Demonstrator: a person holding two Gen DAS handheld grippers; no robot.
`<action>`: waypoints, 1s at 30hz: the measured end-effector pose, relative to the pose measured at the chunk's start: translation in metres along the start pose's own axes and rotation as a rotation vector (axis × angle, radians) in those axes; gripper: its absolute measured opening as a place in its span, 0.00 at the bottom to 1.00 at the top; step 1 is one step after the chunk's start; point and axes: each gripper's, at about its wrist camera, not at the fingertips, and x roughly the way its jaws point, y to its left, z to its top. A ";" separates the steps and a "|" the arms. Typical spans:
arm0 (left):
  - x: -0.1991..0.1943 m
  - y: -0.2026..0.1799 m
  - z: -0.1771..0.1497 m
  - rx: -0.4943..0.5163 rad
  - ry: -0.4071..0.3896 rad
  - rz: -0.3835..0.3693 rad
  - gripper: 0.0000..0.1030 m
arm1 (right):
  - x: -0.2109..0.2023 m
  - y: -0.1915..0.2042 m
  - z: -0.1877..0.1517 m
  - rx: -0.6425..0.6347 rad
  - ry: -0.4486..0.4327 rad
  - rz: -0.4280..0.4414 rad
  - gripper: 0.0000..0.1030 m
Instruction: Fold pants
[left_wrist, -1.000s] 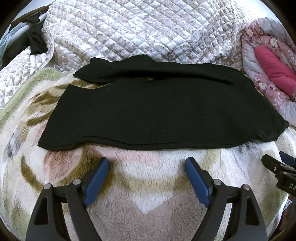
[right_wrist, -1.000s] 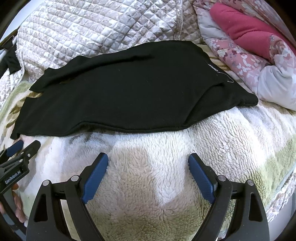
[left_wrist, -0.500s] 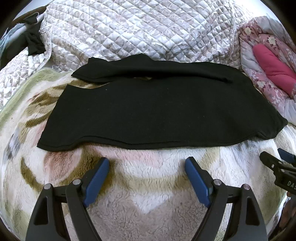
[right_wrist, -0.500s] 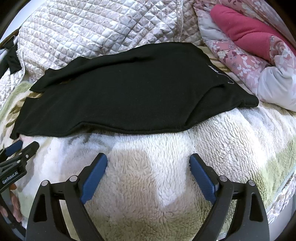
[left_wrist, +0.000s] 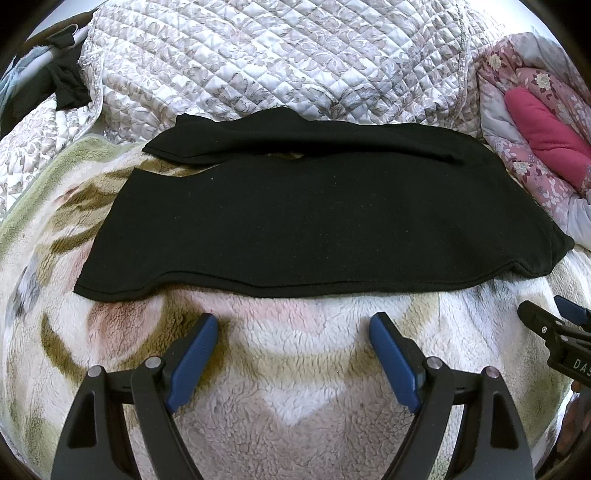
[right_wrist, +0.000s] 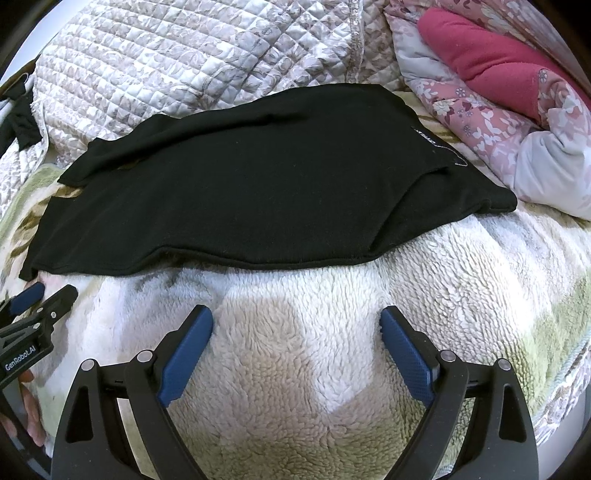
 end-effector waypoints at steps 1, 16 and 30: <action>0.000 0.000 0.000 0.000 0.000 0.000 0.83 | 0.000 0.001 -0.001 0.001 -0.001 -0.002 0.89; 0.000 0.000 0.000 0.000 0.001 0.000 0.83 | 0.002 0.002 -0.001 0.003 0.003 0.004 0.89; 0.000 0.000 0.000 -0.002 0.004 -0.001 0.83 | 0.004 -0.003 -0.003 -0.006 0.016 0.038 0.90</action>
